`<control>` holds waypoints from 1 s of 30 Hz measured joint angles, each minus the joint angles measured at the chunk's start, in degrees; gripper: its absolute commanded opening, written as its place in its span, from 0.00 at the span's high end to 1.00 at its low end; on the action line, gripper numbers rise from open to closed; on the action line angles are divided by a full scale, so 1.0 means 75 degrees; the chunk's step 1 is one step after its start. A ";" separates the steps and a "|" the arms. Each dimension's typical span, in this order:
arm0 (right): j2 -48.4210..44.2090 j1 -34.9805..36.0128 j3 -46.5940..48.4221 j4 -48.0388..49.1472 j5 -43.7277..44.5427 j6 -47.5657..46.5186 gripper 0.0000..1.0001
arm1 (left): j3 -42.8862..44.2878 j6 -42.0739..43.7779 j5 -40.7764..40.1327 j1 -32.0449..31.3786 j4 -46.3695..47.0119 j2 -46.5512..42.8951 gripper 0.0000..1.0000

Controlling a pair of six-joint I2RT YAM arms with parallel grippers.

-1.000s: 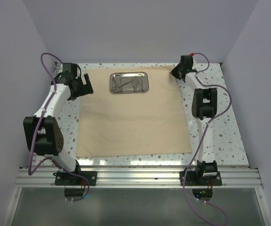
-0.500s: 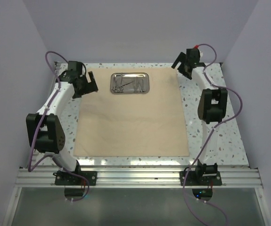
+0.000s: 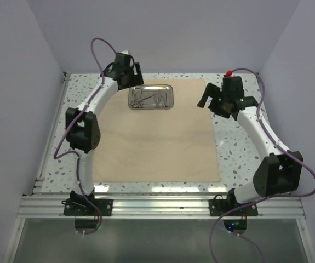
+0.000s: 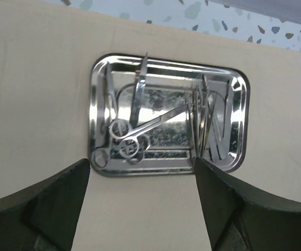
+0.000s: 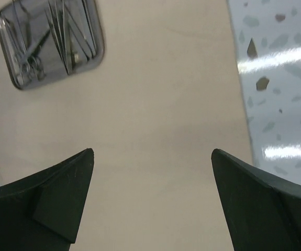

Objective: Open and lay out the surgical kit
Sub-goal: Pick up the medical item from the container.

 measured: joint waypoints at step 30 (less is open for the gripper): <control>-0.3235 0.0571 -0.1999 -0.2760 0.0618 -0.0801 0.02 | 0.2920 -0.0093 -0.1411 -0.1562 0.0254 0.3652 0.57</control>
